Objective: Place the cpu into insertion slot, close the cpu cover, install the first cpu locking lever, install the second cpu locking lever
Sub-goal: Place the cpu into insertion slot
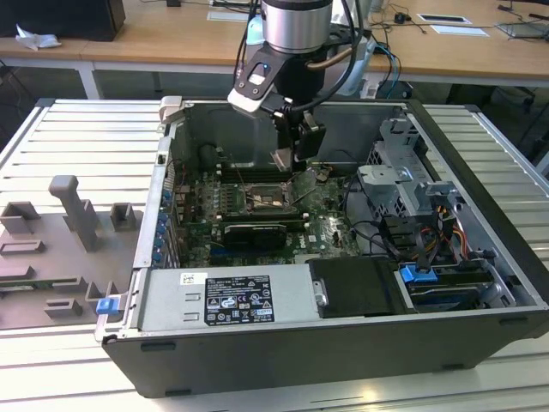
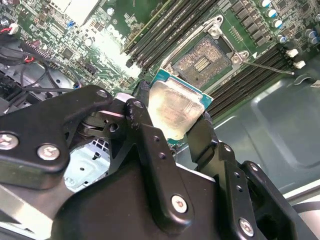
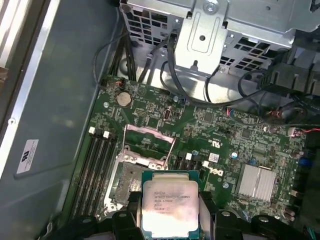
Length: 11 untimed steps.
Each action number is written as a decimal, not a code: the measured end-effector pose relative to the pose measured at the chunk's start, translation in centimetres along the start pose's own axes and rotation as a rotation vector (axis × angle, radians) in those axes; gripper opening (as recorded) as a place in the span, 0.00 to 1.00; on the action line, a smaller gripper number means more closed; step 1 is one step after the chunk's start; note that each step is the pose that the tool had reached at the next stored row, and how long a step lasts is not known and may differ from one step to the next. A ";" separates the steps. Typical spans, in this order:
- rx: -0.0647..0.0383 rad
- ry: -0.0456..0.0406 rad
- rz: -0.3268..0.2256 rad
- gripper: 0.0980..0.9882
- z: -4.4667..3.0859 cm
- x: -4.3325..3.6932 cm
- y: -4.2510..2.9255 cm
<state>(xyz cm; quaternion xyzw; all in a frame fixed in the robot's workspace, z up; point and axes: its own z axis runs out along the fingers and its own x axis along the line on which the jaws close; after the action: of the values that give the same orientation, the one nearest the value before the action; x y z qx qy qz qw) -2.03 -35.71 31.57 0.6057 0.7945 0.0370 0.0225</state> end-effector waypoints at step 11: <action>0.007 -0.0066 0.102 0.50 1.58 0.10 -0.30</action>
<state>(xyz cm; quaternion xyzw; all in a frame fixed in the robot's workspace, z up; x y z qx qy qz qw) -2.22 -35.64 29.97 0.6455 0.7627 0.0332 0.0210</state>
